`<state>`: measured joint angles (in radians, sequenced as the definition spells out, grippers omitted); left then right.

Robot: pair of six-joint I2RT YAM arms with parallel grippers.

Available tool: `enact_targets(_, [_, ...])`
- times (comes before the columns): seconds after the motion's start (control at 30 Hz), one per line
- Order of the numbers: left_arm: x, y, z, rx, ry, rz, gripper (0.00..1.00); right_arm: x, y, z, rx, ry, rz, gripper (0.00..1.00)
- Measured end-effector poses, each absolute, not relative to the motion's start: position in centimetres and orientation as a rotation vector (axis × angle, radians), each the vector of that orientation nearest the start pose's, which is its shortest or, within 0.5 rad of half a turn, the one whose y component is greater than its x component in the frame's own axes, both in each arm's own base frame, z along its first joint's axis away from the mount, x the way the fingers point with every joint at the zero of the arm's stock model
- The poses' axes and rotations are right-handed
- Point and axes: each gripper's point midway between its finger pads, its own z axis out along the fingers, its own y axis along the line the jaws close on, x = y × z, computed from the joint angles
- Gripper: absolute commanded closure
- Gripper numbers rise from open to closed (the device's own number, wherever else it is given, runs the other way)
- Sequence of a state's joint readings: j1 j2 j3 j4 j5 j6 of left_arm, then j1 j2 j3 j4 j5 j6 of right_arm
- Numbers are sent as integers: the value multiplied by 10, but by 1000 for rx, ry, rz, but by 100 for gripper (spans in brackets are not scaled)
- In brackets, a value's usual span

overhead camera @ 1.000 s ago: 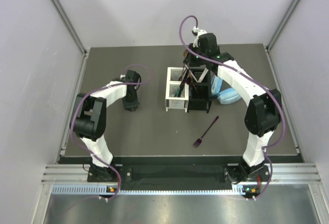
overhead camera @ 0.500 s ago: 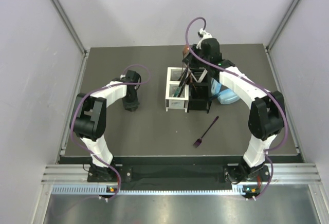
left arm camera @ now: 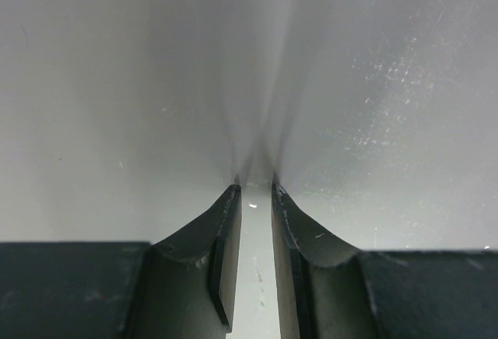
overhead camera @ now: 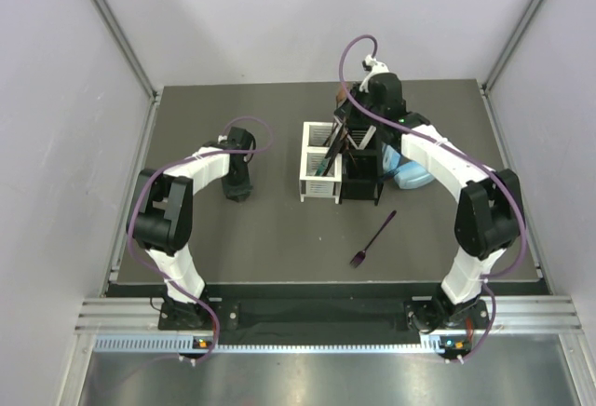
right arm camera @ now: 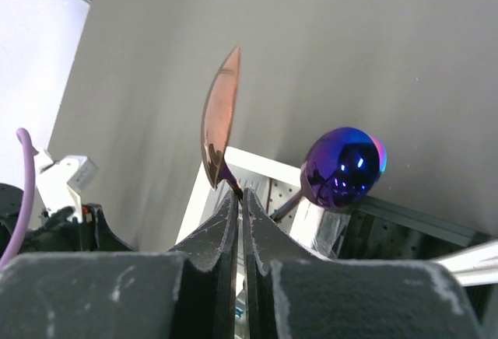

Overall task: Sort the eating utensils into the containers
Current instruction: Place the spoon in the container.

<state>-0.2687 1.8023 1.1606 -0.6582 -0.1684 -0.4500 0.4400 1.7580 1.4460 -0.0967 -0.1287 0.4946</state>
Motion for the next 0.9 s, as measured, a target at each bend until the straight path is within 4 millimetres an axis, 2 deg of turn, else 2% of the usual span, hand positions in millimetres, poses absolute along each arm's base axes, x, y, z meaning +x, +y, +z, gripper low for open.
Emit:
enact_targets(0.07, [334,-80,21,-288,2815,88,73,461,263,223,-36,2058,715,98])
enact_targets(0.17, [335,-81,21,-288,2815,84,73,458,261,224,-44,2065,707,92])
enact_targets(0.23, [336,-81,21,-288,2815,82,73,457,261,224,-48,2070,704,93])
enact_targets(0.3, [337,-82,21,-288,2814,78,73,455,260,224,-49,2075,703,100])
enact_targets(0.9, [336,-83,21,-286,2817,68,73,462,260,224,-18,2057,701,100])
